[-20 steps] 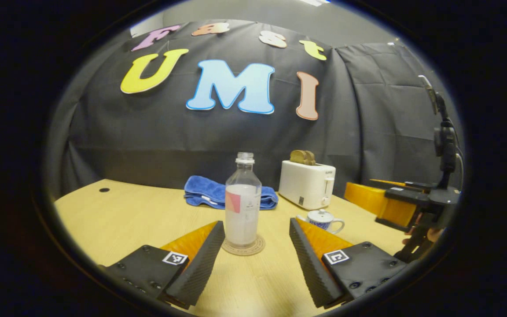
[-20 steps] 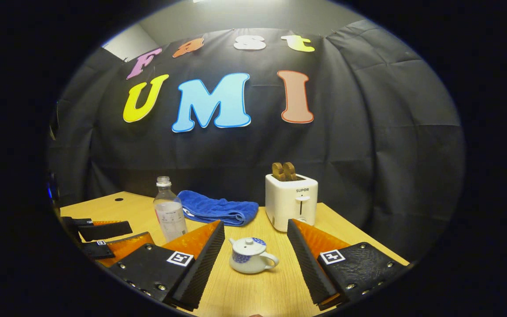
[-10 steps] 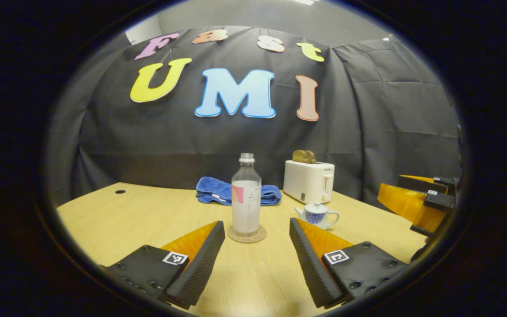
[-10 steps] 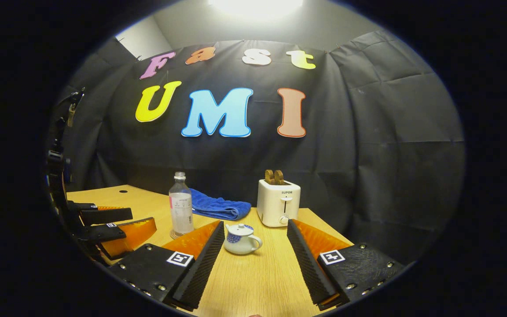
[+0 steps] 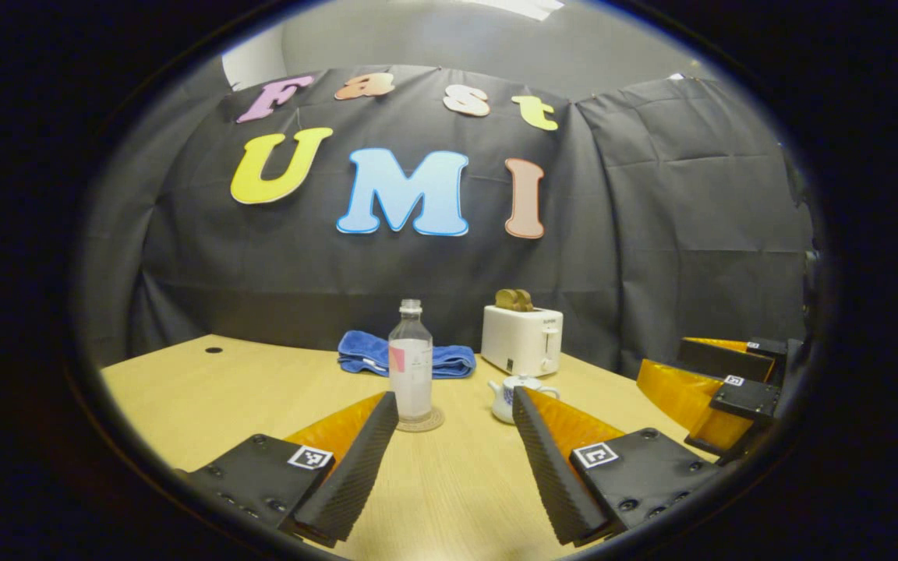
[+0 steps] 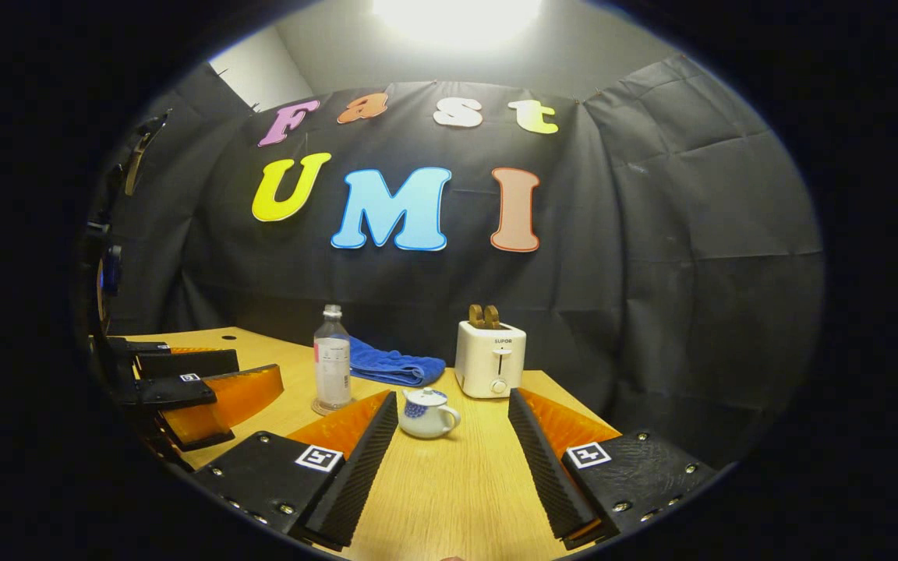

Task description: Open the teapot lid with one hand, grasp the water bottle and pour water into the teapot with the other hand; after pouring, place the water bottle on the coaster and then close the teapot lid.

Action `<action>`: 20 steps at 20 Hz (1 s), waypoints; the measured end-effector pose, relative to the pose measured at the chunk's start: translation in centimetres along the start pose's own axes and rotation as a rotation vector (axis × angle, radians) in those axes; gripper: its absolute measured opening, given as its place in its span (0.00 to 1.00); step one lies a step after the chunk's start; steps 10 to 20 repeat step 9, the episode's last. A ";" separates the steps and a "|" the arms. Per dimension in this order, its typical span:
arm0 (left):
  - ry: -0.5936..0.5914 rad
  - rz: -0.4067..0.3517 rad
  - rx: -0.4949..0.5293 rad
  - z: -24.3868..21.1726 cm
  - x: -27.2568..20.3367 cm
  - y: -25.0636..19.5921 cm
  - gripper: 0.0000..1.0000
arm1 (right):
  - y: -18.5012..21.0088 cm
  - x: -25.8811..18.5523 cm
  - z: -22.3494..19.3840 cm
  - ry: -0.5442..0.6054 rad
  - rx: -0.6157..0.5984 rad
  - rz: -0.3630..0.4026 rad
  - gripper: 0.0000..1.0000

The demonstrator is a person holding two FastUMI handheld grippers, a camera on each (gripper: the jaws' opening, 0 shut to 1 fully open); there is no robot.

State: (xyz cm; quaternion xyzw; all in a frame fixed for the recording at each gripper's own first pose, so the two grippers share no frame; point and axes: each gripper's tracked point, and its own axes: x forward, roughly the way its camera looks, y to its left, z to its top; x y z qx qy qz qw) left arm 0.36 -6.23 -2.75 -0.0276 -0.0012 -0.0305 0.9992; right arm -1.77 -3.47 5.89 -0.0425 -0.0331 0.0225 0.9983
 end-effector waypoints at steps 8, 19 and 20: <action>0.023 0.005 0.017 -1.3 -2.2 0.0 0.99 | 1.9 -1.7 -0.5 -0.011 0.022 0.051 0.89; 0.026 0.009 0.028 -1.6 -2.3 0.2 0.99 | 2.1 -1.7 -0.4 -0.016 0.029 0.060 0.89; 0.026 0.009 0.028 -1.6 -2.3 0.2 0.99 | 2.1 -1.7 -0.4 -0.016 0.029 0.060 0.89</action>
